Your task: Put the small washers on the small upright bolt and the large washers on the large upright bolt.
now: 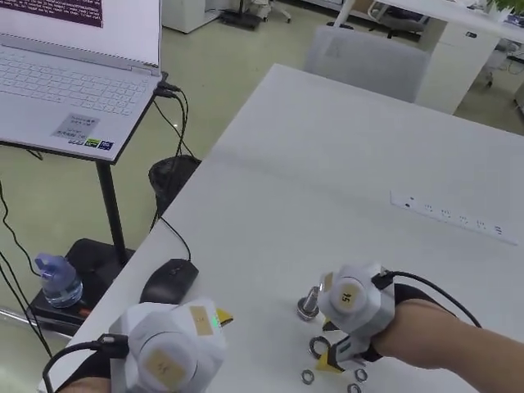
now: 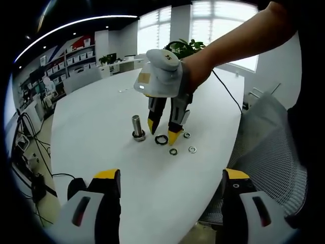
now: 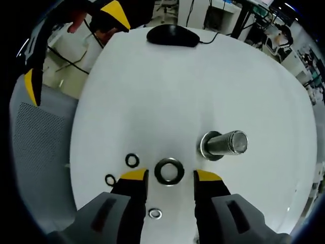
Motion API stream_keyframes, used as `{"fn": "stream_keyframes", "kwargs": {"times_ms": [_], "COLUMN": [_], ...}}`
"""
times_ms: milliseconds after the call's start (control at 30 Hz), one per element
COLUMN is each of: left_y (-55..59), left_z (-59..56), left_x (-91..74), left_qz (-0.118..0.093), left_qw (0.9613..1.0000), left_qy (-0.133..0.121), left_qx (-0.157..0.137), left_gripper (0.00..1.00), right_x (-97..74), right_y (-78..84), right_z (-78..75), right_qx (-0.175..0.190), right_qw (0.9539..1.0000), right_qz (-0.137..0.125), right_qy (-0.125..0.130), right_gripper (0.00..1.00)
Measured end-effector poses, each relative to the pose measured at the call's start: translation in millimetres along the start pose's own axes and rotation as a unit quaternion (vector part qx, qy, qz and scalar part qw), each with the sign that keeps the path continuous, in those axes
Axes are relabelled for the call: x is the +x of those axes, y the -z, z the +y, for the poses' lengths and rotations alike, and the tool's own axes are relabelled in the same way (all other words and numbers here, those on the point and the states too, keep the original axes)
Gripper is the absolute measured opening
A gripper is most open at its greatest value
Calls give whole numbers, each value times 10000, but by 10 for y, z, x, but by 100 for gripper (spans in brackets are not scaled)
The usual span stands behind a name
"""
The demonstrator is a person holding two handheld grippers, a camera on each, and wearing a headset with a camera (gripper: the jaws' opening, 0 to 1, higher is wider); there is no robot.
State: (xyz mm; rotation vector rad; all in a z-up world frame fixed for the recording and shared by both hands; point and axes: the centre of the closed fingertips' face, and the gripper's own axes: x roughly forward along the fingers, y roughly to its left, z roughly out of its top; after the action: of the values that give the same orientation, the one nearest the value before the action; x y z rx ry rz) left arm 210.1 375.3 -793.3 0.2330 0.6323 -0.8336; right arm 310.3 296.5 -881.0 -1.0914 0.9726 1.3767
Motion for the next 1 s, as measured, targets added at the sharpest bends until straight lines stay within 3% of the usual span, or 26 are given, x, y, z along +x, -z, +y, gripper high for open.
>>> {"fn": "stream_keyframes", "kwargs": {"times_ms": [233, 333, 600, 767, 1000], "left_y": [-16, -17, -14, 22, 66], "left_z": [-12, -17, -59, -87, -135], "left_x": [-9, -12, -35, -65, -101], "left_qz": [-30, -31, -55, -6, 17], "left_qw": [10000, 10000, 10000, 9999, 9999], "left_qy": [-24, -34, -53, -76, -88], "left_qx": [-15, -17, -37, -67, -133], "left_gripper": [80, 80, 79, 78, 76], "right_x": [6, -1, 5, 11, 20], "right_y": [16, 41, 30, 11, 4], "right_z": [31, 34, 31, 54, 31], "right_qx": [64, 29, 49, 175, 319], "right_qw": [10000, 10000, 9999, 9992, 9978], "right_qz": [-14, 70, 123, 336, 586], "right_qy": [-68, -60, -81, -149, -33], "right_gripper": [34, 25, 25, 28, 27]}}
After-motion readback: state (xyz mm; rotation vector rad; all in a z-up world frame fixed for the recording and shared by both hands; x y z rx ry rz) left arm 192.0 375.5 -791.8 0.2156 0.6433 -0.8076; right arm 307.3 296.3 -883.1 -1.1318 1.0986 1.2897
